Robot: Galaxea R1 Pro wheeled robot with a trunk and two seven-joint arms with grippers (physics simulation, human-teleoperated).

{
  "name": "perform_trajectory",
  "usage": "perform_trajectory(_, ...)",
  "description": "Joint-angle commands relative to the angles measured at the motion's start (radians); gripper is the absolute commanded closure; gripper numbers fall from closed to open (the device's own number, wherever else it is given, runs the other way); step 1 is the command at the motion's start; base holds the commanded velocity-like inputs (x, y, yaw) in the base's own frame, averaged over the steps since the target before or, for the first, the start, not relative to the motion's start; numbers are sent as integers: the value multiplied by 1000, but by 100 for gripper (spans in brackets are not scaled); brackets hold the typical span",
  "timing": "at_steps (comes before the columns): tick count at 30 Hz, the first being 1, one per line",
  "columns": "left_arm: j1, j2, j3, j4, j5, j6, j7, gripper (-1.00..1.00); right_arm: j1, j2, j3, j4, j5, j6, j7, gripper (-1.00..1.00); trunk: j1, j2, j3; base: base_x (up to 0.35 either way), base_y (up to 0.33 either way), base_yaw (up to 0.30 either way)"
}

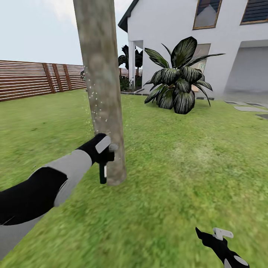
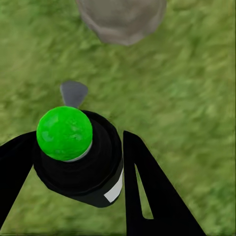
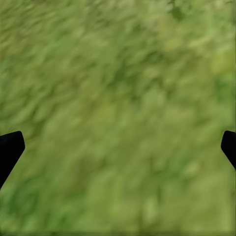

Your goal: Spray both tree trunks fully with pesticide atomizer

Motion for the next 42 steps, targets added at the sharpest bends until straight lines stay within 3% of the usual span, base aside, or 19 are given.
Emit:
perform_trajectory(1,24,0,-2,0,-4,-10,0,100,0,0,0,0,0,0,0,-100,0,0,0,0,0,0)
perform_trajectory(7,169,1,-2,0,-80,-147,-2,100,0,0,0,0,0,0,0,-100,0,0,0,0,0,0)
perform_trajectory(9,219,2,-1,1,-115,-229,-2,100,0,0,0,-1,0,-1,0,-100,0,0,0,0,0,0)
perform_trajectory(11,279,3,0,1,-123,-327,-3,100,0,0,-1,-2,-1,0,0,-100,0,0,0,0,0,0)
perform_trajectory(13,370,3,0,2,-125,-484,-2,100,0,-1,-2,-4,-1,0,1,-100,0,0,0,0,0,0)
perform_trajectory(15,394,5,1,5,-125,-559,-2,100,0,-1,-3,-4,-2,0,1,-100,0,0,0,0,0,31)
perform_trajectory(23,403,10,1,6,-128,-588,-1,100,0,0,-2,-4,-2,0,0,-100,0,0,0,0,-161,222)
perform_trajectory(28,403,35,1,7,-128,-588,-1,100,0,0,-1,-4,-1,0,0,-100,0,0,0,71,-312,188)
perform_trajectory(42,403,26,0,7,-127,-588,-1,100,0,0,-2,-5,-2,0,-1,-100,0,0,0,97,-320,68)
